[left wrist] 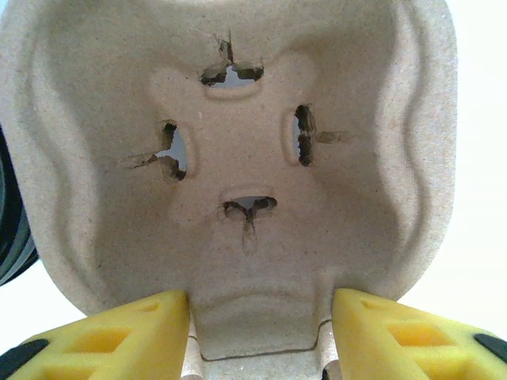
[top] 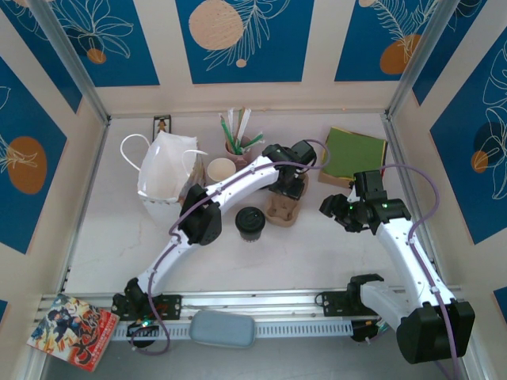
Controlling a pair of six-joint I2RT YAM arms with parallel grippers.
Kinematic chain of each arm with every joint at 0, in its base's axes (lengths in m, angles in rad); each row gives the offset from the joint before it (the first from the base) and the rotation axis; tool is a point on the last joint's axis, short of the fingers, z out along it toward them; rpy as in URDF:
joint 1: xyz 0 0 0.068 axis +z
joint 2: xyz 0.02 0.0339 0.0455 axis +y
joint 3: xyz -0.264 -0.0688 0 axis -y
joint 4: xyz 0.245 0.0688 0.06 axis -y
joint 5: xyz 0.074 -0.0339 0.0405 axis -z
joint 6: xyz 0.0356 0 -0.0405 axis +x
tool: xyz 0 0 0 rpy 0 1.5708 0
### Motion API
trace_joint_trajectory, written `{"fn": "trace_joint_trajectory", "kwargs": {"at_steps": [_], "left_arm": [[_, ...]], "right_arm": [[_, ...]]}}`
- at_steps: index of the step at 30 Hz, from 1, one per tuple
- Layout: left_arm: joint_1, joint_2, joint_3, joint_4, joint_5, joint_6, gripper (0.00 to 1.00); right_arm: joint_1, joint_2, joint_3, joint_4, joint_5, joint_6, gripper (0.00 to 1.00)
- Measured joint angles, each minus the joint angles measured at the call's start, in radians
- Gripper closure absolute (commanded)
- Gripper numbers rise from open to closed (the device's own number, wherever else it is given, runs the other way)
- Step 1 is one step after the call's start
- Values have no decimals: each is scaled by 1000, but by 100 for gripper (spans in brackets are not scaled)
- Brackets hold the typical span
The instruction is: Pack the takeout coffee
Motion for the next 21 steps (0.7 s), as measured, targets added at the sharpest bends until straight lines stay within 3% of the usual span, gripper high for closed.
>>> {"fn": "trace_joint_trajectory", "kwargs": {"at_steps": [5, 11, 21], "left_arm": [[-5, 0, 15, -42, -5, -12, 50], [-16, 0, 16, -65, -13, -28, 63], [-18, 0, 19, -68, -24, -29, 63]], "right_arm": [[-3, 0, 0, 0, 0, 0, 42], [-4, 0, 0, 0, 0, 0, 42], [-4, 0, -6, 1, 0, 0, 42]]}}
